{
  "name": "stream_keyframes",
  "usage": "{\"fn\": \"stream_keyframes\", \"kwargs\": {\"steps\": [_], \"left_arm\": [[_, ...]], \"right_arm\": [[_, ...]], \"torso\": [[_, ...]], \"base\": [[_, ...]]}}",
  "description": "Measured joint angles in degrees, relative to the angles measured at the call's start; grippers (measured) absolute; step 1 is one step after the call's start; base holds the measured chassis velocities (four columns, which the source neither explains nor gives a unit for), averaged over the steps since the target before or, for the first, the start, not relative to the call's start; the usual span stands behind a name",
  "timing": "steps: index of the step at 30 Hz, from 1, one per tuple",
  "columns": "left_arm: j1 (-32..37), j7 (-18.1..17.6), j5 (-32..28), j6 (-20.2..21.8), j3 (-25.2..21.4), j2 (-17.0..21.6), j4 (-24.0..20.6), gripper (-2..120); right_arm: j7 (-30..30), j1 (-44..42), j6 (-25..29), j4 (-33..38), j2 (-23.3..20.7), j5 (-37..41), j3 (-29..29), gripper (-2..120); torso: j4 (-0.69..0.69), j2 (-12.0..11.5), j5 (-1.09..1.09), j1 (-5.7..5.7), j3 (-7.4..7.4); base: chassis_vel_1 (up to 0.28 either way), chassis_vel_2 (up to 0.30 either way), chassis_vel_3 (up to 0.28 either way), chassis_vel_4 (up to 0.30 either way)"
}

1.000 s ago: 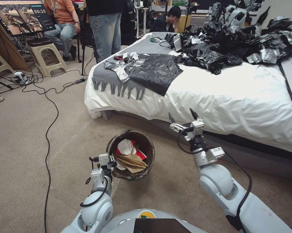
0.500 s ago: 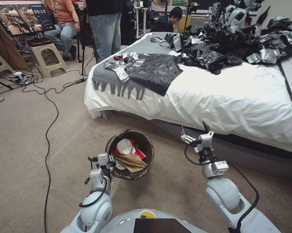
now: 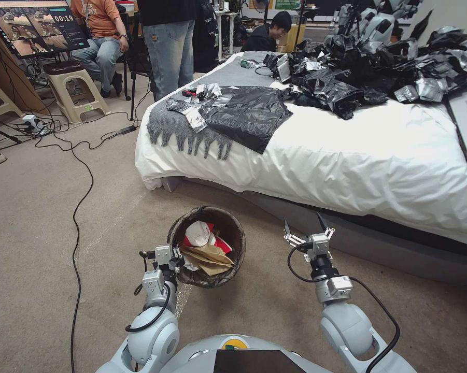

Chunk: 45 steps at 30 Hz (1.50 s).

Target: Pick up the trash bin, then pick up the garbage from the floor and place it into the trash bin.

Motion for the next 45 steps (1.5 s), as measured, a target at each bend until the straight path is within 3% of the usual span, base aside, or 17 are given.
{"fn": "stream_keyframes", "kwargs": {"steps": [16, 45], "left_arm": [[0.0, -0.5, -1.1, -0.2, 0.1, 0.0, -0.3, 2], [-0.1, -0.4, -1.1, -0.4, -0.4, -0.5, -0.3, 2]], "right_arm": [[0.3, -1.0, -0.1, 0.1, 3.2, -1.6, -1.8, 100], [0.6, 0.1, -0.4, 0.2, 3.1, -1.4, -2.8, 100]], "torso": [[0.00, 0.0, 0.00, 0.00, 0.00], [0.00, 0.0, 0.01, 0.00, 0.00]], "base": [[0.025, 0.026, 0.023, 0.030], [0.077, 0.080, 0.079, 0.077]]}}
